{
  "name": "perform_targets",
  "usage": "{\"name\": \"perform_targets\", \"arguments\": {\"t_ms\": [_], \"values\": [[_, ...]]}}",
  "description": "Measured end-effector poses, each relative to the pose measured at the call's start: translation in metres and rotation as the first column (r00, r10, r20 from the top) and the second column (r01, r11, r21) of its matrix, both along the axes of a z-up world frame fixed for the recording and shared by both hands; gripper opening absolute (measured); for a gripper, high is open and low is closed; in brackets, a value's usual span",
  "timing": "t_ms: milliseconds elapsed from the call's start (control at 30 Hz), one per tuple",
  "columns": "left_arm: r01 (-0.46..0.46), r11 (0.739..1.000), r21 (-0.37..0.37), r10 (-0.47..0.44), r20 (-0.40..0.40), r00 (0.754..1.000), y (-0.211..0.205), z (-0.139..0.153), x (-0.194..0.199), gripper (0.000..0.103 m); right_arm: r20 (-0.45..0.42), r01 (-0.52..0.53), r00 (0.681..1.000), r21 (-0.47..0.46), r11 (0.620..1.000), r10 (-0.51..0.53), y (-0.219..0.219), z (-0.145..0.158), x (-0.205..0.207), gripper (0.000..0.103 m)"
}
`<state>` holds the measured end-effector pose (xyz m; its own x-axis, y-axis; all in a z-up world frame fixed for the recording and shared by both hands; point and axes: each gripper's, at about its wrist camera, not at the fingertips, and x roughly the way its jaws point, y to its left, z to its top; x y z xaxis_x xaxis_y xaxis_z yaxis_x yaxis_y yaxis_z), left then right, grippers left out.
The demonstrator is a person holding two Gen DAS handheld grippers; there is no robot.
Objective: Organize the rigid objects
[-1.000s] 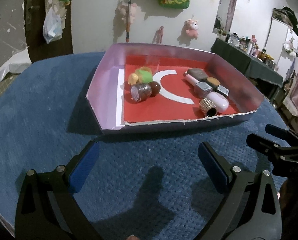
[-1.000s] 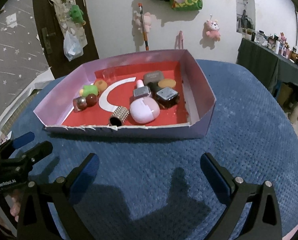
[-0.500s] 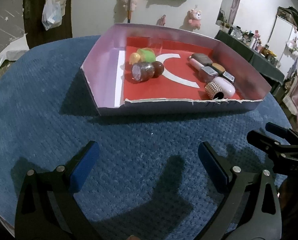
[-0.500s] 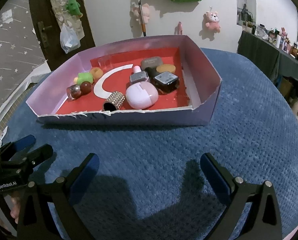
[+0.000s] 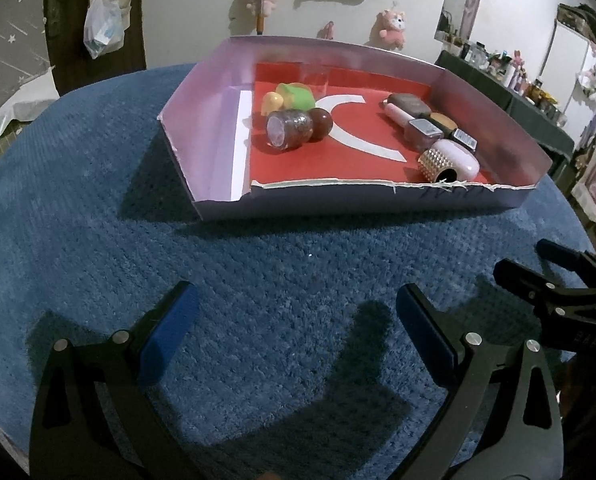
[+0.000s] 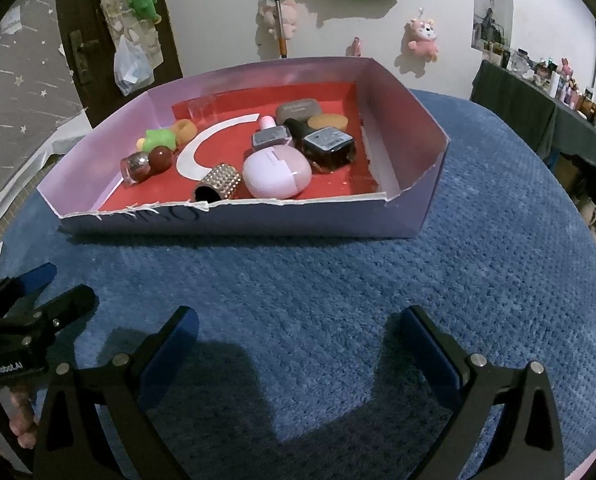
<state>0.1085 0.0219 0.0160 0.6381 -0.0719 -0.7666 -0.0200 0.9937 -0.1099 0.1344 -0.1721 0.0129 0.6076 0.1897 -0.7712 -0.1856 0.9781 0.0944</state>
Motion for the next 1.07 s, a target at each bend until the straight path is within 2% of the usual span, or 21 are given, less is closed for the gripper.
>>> {"name": "perform_targets", "arguments": {"t_ms": [500,900,1067], "values": [[0.004,0.999,0.034,-0.003,-0.012,1.0,-0.0045,-0.002,0.0024,0.103,0.012,0.004,1.0,-0.019,1.0,-0.004,0.0009,-0.0026,-0.0011,0.103],[0.003,1.0,-0.009,-0.003,0.005,1.0,0.0011,-0.0012,0.0014,0.103,0.013,0.007,1.0,-0.004,1.0,-0.007,-0.003,-0.0005,-0.0002,0.103],[0.005,1.0,0.009,-0.005,-0.001,1.0,-0.0014,-0.0021,0.0024,0.103,0.013,0.007,1.0,-0.005,1.0,-0.006,-0.003,-0.0007,-0.0001,0.103]]}}
